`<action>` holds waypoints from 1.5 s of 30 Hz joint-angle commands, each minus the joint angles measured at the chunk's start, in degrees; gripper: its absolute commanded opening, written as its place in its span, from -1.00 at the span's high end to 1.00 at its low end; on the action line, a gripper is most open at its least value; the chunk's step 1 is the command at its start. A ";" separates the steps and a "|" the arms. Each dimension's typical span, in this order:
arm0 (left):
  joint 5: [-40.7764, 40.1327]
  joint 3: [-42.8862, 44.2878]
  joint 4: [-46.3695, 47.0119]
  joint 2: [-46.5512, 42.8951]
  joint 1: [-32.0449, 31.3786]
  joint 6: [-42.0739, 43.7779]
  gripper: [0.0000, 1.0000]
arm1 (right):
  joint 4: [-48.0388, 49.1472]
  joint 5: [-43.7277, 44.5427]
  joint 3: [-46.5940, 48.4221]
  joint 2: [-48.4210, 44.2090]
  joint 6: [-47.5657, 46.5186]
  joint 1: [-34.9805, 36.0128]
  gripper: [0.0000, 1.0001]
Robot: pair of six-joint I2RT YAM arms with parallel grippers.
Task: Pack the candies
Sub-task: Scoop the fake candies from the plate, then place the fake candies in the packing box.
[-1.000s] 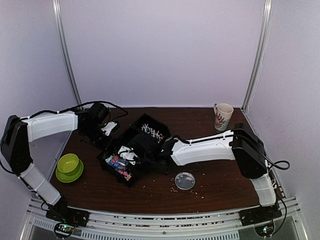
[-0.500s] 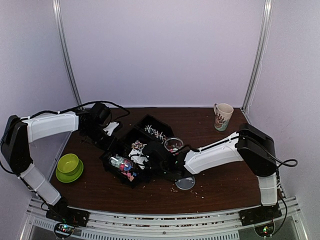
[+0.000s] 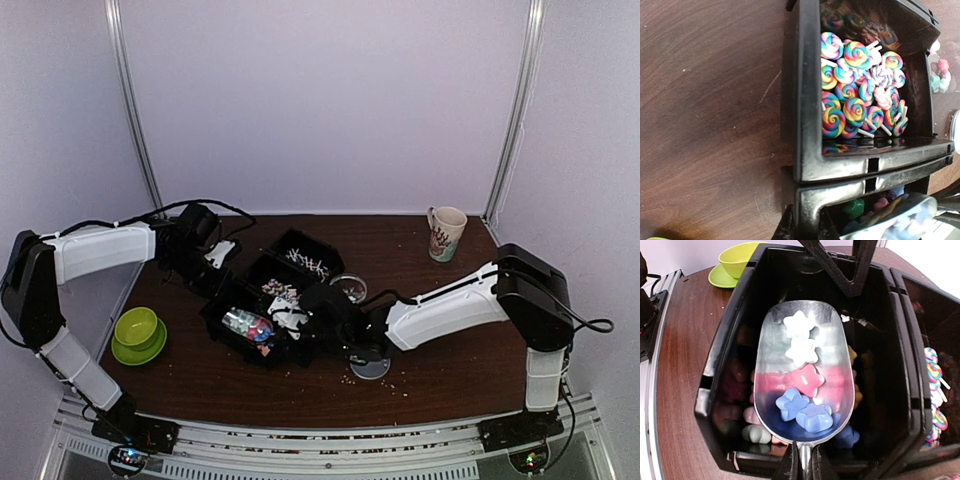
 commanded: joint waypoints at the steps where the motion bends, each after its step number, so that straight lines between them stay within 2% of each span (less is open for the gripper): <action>1: 3.67 2.81 9.79 -4.07 0.79 -1.21 1.00 | -1.41 4.70 -1.75 -3.95 -1.04 -0.18 1.00; 23: 3.45 3.43 8.75 -3.53 0.79 -1.03 1.00 | -10.27 10.57 -6.63 -20.02 -2.57 -4.81 1.00; 28: 3.73 3.43 8.65 -3.60 0.75 -1.11 1.00 | -11.69 14.57 -8.87 -24.35 -3.42 -5.49 1.00; 36: 4.14 3.60 8.56 -3.66 0.75 -1.16 1.00 | -19.45 19.01 -10.73 -30.62 -3.44 -8.11 1.00; 45: 4.09 3.60 8.42 -3.89 0.74 -1.16 1.00 | -33.10 23.31 -10.87 -38.05 -1.76 -9.88 1.00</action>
